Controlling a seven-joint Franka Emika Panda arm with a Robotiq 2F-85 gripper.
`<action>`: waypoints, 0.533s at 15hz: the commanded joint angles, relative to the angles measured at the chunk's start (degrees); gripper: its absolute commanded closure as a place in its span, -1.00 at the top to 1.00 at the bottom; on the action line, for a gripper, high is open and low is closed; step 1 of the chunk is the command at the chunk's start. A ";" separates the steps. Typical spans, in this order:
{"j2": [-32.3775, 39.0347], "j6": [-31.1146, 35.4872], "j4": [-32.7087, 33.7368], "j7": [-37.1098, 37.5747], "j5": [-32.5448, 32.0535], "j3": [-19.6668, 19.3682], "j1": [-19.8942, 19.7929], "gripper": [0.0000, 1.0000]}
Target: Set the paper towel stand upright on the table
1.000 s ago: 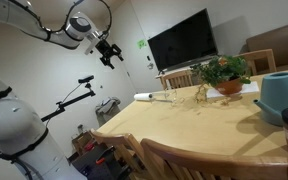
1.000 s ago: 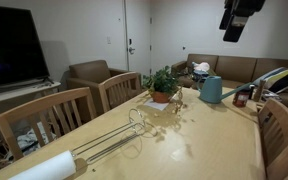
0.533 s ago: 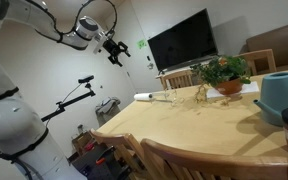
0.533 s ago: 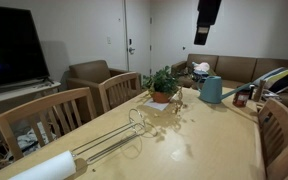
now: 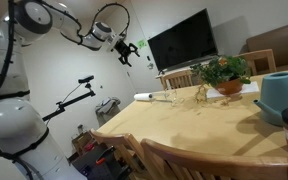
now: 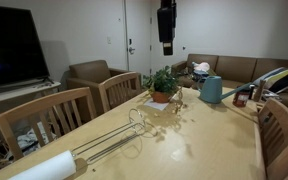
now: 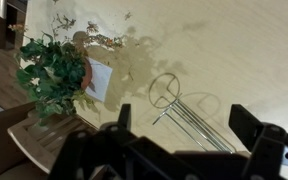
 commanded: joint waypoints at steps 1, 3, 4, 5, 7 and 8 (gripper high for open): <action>7.23 -6.42 10.79 -6.04 -0.64 -2.08 3.09 1.00; 4.96 -3.34 6.59 -4.23 0.48 -2.71 3.03 1.00; 5.93 -3.79 7.80 -4.73 0.51 -2.92 3.31 1.00; 6.48 -3.97 8.53 -4.79 0.54 -3.00 3.46 1.00; 6.77 -4.15 9.03 -4.81 0.56 -3.03 3.54 1.00; 6.77 -4.18 9.12 -4.82 0.56 -3.03 3.56 1.00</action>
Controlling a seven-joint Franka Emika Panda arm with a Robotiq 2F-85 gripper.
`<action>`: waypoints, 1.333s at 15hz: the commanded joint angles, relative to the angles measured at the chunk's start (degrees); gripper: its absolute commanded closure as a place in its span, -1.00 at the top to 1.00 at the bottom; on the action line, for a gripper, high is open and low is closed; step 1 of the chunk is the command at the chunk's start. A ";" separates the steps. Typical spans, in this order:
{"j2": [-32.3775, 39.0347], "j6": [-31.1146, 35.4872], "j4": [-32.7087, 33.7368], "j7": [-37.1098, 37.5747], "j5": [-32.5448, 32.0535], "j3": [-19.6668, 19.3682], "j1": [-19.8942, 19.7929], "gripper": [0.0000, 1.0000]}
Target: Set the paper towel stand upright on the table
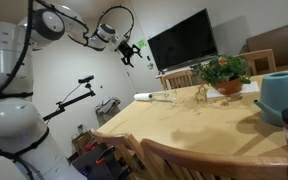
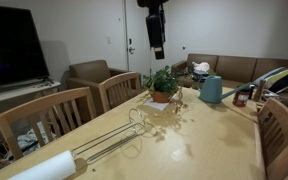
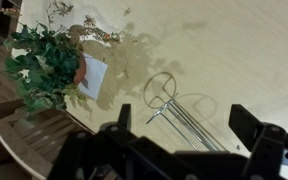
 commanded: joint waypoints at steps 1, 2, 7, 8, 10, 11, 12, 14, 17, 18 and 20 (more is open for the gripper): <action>0.05 -0.08 0.45 -0.36 0.67 -1.63 1.36 1.00; 1.50 -0.50 2.05 -1.53 0.58 -1.73 1.54 1.00; 8.02 11.01 6.32 -11.69 -1.68 -1.40 2.64 1.00; 9.64 14.30 7.26 -13.56 -1.66 -1.45 2.85 1.00; 13.06 20.46 9.33 -18.34 -0.34 -1.15 2.70 1.00; 14.70 23.32 10.32 -21.07 0.14 -0.99 2.59 1.00; 16.43 24.85 11.66 -23.51 1.21 -0.74 2.47 1.00; 20.02 25.49 14.80 -28.49 3.72 -0.21 2.23 1.00; 24.60 21.93 19.60 -33.97 7.03 -0.34 2.83 1.00; 25.86 21.36 20.90 -35.28 7.57 -0.69 3.24 1.00; 28.26 18.92 23.86 -37.42 8.35 -1.33 4.08 1.00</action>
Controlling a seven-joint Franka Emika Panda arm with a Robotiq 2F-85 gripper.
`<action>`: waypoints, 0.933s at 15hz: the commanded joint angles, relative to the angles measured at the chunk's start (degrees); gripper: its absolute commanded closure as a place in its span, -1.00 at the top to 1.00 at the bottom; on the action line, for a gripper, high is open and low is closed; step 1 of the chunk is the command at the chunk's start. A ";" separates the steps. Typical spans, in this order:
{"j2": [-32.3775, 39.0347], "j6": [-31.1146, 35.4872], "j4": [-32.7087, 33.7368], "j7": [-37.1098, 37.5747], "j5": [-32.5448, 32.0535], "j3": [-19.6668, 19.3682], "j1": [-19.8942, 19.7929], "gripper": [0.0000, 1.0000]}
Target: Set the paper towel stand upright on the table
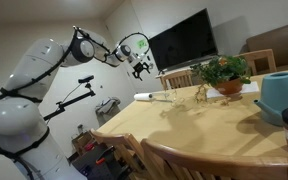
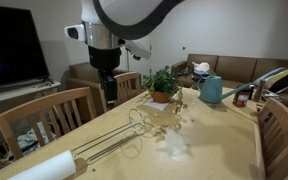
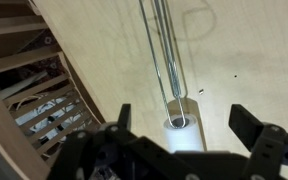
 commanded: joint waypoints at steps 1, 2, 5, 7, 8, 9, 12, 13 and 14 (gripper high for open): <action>5.63 -6.84 9.13 -4.23 0.50 0.03 1.45 1.00; 6.36 -8.97 10.27 -5.59 0.71 0.33 1.60 1.00; 4.25 -4.77 5.02 -2.93 0.31 0.06 0.92 1.00; 4.26 -4.77 5.02 -2.93 0.31 0.06 0.89 1.00; 4.26 -4.77 5.02 -2.93 0.31 0.06 0.88 1.00; 4.26 -4.77 5.02 -2.93 0.31 0.06 0.88 1.00; 6.47 -6.86 7.47 -3.96 0.60 0.20 1.38 1.00; 7.93 -7.74 9.12 -4.95 2.11 -1.39 2.71 1.00; 8.79 -8.60 9.65 -5.37 2.22 -1.48 2.95 1.00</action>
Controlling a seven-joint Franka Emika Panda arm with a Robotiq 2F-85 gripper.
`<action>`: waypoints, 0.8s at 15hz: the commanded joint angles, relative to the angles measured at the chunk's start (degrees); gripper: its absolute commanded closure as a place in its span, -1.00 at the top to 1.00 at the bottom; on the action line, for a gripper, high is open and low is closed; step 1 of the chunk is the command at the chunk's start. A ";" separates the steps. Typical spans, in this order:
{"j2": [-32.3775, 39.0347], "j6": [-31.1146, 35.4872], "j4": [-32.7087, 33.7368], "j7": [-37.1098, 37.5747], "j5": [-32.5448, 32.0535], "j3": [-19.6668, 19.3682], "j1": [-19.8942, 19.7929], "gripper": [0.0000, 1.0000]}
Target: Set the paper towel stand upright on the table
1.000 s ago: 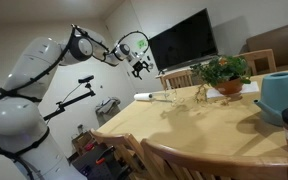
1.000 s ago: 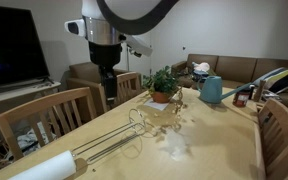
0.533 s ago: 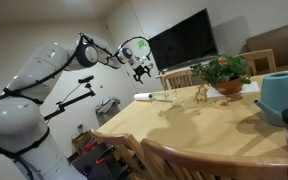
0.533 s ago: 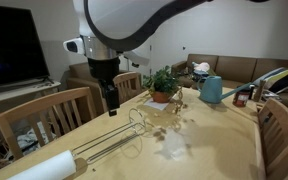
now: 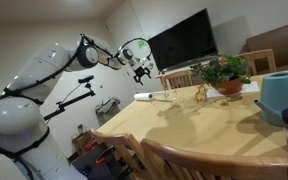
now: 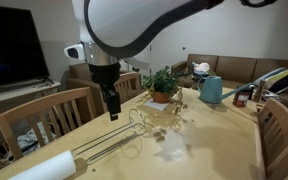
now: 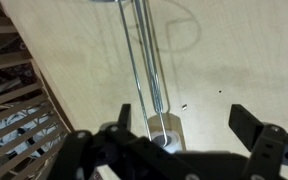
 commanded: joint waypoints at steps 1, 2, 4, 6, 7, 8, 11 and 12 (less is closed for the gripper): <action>4.49 -3.99 4.89 -2.84 1.97 -1.46 2.06 1.00; 5.66 -4.65 5.69 -3.35 2.03 -1.55 2.39 1.00; 8.42 -6.51 8.41 -3.85 0.67 -0.40 2.63 1.00; 10.65 -8.22 11.07 -4.25 0.35 -0.71 3.57 1.00; 11.59 -8.53 12.26 -4.68 0.23 -0.67 3.91 1.00; 12.41 -9.25 13.69 -5.49 -0.23 -1.03 4.29 1.00; 14.72 -10.92 17.73 -7.70 -0.95 -1.25 4.92 1.00; 15.36 -11.51 18.92 -8.40 -1.36 -1.32 5.07 1.00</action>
